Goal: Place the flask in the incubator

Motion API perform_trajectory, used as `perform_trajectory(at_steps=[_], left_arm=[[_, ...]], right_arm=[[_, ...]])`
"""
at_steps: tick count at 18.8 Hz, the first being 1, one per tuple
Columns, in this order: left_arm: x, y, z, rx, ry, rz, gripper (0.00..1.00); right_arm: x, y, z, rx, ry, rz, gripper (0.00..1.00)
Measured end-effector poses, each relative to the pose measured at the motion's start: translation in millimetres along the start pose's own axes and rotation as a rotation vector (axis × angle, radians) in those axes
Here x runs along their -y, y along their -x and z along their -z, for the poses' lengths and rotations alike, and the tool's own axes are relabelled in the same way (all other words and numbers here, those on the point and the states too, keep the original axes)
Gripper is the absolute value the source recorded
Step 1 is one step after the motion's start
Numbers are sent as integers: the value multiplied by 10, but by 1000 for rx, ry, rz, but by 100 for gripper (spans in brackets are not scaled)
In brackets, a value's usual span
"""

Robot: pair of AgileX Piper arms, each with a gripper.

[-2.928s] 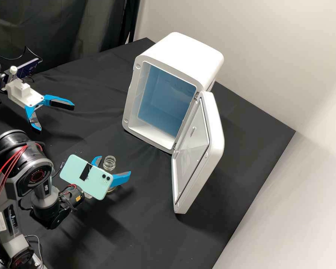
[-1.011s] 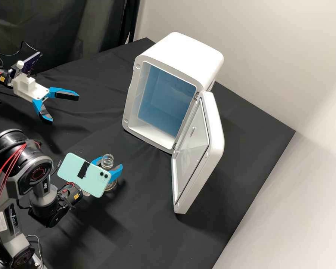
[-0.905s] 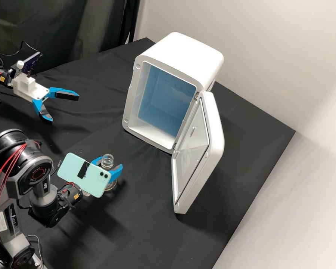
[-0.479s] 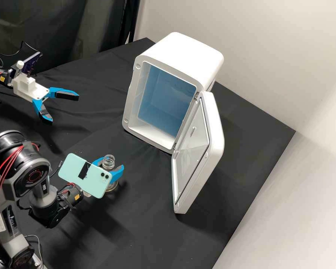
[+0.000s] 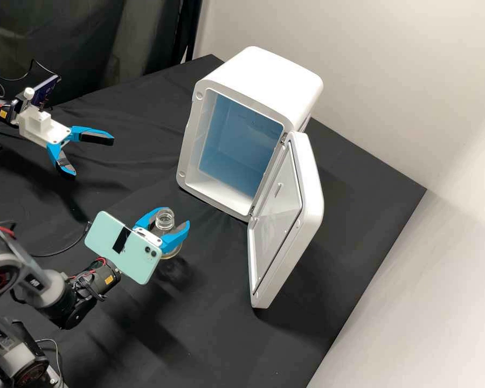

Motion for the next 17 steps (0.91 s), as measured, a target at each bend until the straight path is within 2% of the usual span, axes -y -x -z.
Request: perform_trajectory(at_steps=[2,5,6,17], left_arm=[[3,-5,-13,7,-1,2,100],[3,-6,-16,8,-1,2,100],[3,-6,-16,8,-1,2,100],[7,-13,-35,19,-2,5,100]], right_arm=[[-159,68,57,-30,-32,-95,0],[-301,140,69,-45,-57,-175,0],[-316,149,69,-47,-61,-182,0],[-295,145,78,-64,-46,-154,0]])
